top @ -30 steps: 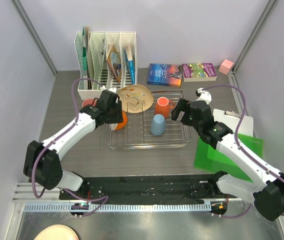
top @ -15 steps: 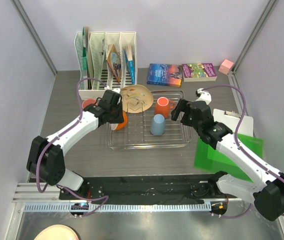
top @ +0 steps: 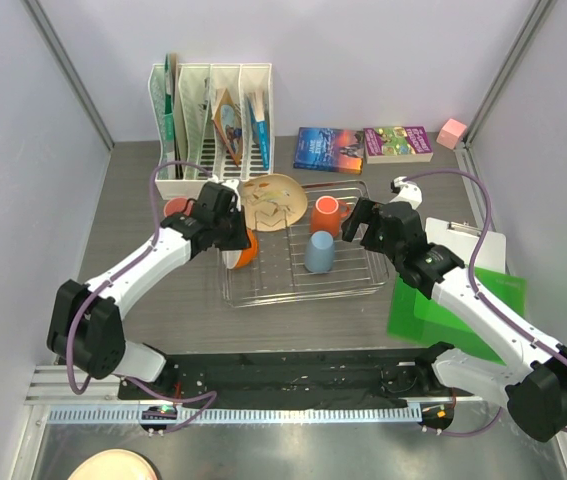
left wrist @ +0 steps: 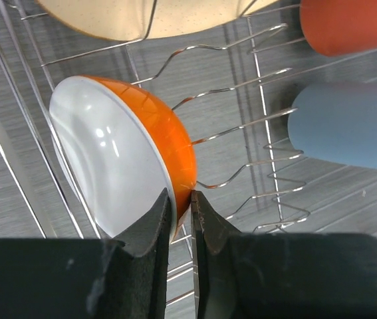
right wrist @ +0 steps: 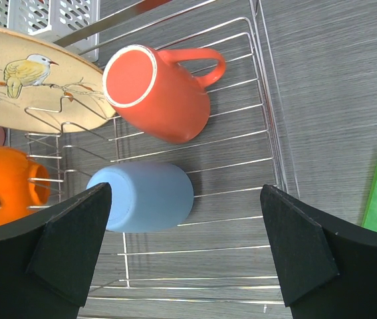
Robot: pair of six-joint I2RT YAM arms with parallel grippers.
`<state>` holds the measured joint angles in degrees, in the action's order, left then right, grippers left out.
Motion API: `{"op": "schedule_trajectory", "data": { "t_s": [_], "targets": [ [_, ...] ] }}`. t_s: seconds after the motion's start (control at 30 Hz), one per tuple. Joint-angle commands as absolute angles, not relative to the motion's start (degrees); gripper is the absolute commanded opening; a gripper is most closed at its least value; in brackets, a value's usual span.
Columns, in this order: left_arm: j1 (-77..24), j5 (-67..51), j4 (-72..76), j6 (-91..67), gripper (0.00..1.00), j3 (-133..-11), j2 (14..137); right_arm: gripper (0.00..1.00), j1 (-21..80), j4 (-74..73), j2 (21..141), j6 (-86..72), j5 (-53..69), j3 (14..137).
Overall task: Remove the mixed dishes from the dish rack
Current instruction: Pick up the bowl from the dish rack.
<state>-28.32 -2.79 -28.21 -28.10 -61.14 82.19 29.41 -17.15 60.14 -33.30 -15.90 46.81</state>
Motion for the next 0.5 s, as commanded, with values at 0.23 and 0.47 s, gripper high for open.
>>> {"op": "schedule_trajectory", "data": {
  "t_s": [0.23, 0.47],
  "targets": [
    [-28.0, -12.8, -21.4, -31.1, 0.00, -58.9, 77.7, 0.99, 29.5, -14.5, 60.0, -33.0, -15.8, 46.9],
    [-22.9, -17.2, -18.3, -34.3, 0.00, -56.7, 76.0, 0.99, 29.5, -14.6, 59.2, -32.4, -16.5, 46.5]
  ]
}}
